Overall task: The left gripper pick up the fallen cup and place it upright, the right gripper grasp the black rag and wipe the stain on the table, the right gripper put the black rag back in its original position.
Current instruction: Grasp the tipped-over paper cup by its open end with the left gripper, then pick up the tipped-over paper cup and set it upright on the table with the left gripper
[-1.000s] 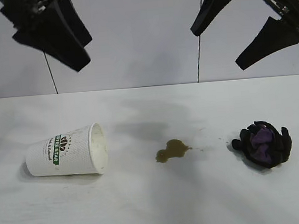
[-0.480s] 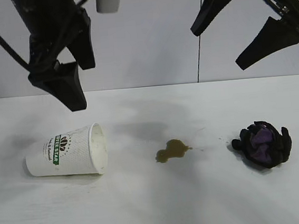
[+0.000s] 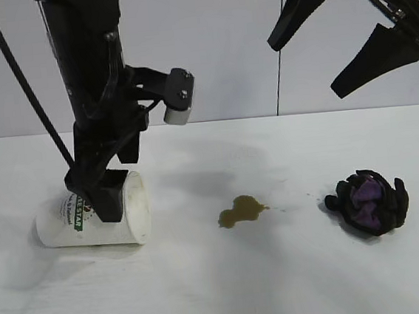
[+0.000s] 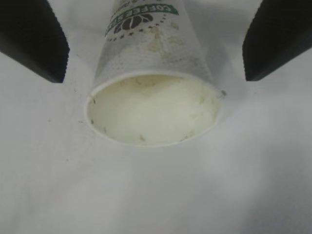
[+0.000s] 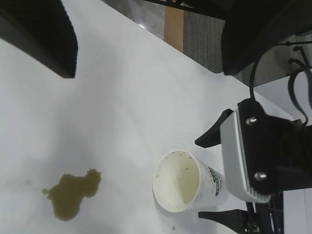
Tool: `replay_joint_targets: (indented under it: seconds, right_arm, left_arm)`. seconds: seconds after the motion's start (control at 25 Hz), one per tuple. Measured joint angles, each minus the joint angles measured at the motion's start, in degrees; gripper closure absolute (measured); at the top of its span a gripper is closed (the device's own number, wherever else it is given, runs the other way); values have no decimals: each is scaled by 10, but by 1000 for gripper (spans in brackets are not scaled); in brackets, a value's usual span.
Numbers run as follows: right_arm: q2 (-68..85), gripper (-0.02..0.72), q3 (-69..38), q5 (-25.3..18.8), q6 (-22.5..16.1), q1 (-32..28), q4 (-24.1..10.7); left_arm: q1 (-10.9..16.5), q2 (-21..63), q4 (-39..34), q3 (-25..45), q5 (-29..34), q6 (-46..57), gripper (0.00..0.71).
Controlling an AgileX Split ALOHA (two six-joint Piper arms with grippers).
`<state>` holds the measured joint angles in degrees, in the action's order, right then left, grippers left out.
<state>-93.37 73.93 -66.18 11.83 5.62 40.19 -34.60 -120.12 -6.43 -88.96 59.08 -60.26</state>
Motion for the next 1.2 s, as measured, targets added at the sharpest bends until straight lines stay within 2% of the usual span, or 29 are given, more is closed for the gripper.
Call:
replay_joint_targets:
  seconds: [0.4,0.6,0.88,0.96,1.04,1.12,1.2]
  right_arm:
    - [0,147,0,1,1,0,-6]
    - [0,147,0,1,2,0,-6]
    - [0,147,0,1,11,0,-6]
    - [0,147,0,1,13,0,-6]
    - [0,147,0,1,13,0,-6]
    - [0,147,0,1,13,0,-6]
    - [0,147,0,1,13,0,-6]
  left_arm:
    - [0,-32,-17,0,-35,2,18]
    - [0,-32,-15,0,-38,3,173]
    - [1,-17,4,1,-48,24,176]
    - [8,4,45,1,-71,22,168]
    - [27,33,125,1,-94,1,168]
    - [56,59,220,1,-107,-42,168]
    - [99,80,339,1,-109,-96,167]
